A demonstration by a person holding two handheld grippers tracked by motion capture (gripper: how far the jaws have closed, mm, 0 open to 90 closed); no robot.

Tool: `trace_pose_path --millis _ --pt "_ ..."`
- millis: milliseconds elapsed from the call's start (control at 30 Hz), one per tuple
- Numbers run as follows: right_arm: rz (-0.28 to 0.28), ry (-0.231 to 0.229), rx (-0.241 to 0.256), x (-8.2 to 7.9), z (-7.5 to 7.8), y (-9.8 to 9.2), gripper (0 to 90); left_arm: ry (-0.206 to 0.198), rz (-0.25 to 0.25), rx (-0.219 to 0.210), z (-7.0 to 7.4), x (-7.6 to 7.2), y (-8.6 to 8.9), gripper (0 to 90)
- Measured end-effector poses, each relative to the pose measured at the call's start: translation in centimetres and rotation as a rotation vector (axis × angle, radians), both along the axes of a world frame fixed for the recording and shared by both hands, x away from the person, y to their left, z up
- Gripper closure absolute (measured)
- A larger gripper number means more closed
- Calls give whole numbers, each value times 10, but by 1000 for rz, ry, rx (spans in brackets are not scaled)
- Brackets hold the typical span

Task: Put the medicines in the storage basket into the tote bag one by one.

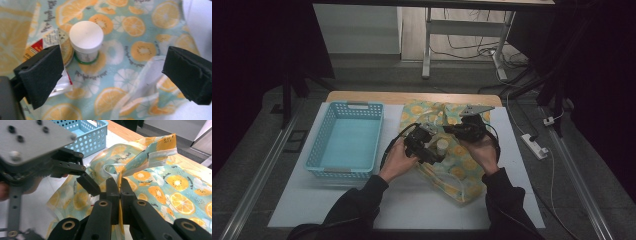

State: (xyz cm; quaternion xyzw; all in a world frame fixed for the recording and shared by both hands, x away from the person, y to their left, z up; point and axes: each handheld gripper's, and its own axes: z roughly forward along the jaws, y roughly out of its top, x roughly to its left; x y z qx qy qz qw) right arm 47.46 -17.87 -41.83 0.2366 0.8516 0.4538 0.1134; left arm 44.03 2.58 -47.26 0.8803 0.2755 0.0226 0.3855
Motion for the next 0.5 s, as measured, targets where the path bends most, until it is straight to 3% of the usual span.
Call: trace_pose_path --millis 233,500 --pt "4 0 -2 -1 0 1 896 8 -28 -20 -1 -11 6 3" --pt "8 0 -3 -2 0 2 896 22 -22 -18 -7 -21 11 0"
